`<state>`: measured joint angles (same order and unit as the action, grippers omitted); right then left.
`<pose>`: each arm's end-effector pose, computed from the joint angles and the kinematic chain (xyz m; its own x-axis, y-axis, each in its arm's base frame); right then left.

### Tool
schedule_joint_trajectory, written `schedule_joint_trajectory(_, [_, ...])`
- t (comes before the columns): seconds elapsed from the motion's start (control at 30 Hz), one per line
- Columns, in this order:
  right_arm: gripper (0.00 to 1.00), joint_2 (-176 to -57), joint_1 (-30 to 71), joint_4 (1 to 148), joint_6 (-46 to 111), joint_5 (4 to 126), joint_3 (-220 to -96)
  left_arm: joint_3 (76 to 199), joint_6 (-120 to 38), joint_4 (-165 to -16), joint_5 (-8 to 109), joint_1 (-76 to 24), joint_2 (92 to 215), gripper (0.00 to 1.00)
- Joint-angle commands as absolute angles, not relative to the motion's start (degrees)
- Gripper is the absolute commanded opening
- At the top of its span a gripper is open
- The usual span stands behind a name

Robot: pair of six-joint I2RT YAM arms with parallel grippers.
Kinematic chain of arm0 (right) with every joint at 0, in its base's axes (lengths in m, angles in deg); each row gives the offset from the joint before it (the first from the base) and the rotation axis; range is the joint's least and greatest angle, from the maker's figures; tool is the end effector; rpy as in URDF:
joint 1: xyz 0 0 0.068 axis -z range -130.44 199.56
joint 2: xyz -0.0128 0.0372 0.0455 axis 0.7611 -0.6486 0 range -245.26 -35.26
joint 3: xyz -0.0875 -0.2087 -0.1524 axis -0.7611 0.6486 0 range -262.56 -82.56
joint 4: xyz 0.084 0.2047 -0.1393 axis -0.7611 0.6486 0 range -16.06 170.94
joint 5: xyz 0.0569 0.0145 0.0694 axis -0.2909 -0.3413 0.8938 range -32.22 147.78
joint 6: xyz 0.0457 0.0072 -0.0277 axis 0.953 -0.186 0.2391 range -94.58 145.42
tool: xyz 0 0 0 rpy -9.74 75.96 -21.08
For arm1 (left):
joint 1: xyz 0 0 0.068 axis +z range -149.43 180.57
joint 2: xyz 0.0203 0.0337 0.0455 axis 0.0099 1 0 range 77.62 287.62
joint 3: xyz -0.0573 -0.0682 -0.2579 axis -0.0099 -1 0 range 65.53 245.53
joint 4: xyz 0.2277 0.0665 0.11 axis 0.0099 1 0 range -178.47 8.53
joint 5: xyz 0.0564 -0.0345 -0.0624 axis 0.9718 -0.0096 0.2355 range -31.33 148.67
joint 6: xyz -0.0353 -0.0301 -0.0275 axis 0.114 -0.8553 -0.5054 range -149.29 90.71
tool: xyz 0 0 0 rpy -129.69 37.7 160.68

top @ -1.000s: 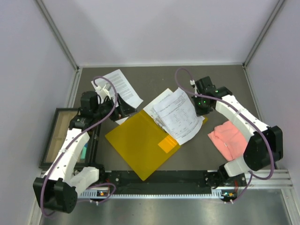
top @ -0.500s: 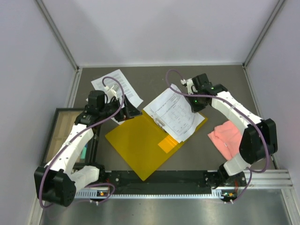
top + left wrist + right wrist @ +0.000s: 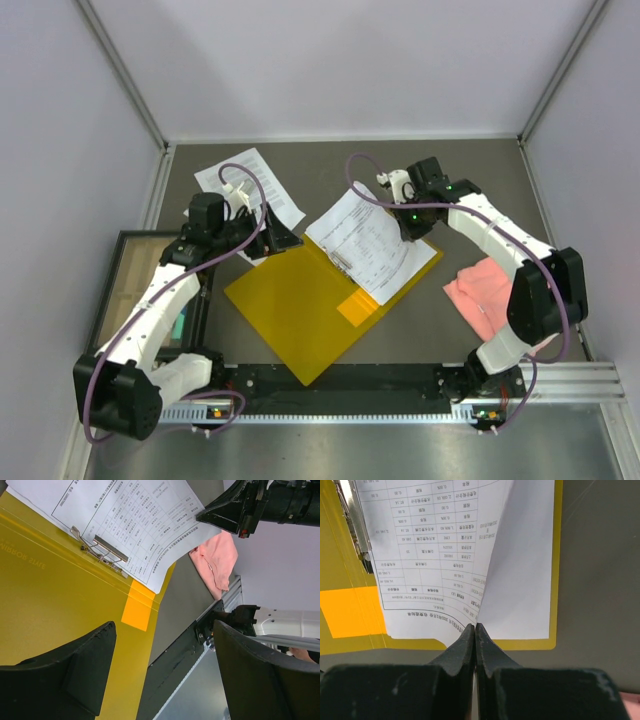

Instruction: Put the files into the folder

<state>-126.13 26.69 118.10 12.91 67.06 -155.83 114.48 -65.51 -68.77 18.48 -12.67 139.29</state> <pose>0.2994 0.1326 0.2646 -0.6941 -0.5249 -0.4927 -0.6190 0.7846 0.0361 0.2208 -0.0757 0.2962 -0.8377 -0.2667 -0.4766 0.2606 0.5718 -0.7779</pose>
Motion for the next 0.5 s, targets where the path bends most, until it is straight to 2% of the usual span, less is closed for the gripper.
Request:
schedule_joint_trajectory(0.0, [0.0, -126.14, 26.27, 116.91, 9.87, 65.87, -157.35, 114.57, -64.44, -70.8, 18.33, -12.88, 139.41, 0.83])
schedule_joint_trajectory(0.47, [0.0, -128.34, 25.66, 117.97, 7.58, 67.62, -156.65, 114.4, -63.92, -69.66, 18.59, -13.32, 139.06, 0.83])
